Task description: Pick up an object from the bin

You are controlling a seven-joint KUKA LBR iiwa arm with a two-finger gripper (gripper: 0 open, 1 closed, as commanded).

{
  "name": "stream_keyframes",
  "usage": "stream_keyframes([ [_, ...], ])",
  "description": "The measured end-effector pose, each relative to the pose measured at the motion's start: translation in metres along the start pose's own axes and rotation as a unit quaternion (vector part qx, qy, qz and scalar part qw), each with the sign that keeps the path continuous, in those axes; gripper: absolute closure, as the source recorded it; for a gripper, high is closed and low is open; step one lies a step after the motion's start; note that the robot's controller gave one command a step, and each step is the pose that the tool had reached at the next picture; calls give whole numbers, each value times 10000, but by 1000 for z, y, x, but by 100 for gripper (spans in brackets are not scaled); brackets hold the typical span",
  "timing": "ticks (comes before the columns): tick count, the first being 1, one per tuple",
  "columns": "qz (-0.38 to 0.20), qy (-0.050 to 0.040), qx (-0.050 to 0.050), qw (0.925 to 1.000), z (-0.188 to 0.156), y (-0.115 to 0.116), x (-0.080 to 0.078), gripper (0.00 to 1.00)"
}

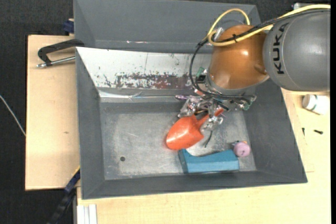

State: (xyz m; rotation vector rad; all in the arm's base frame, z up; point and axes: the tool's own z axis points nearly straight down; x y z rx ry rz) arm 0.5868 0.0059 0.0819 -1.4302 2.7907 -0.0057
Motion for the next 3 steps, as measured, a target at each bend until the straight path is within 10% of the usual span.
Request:
stream_keyframes([
  [3,20,-9,-20,10000,-90,-4,-8,100],
])
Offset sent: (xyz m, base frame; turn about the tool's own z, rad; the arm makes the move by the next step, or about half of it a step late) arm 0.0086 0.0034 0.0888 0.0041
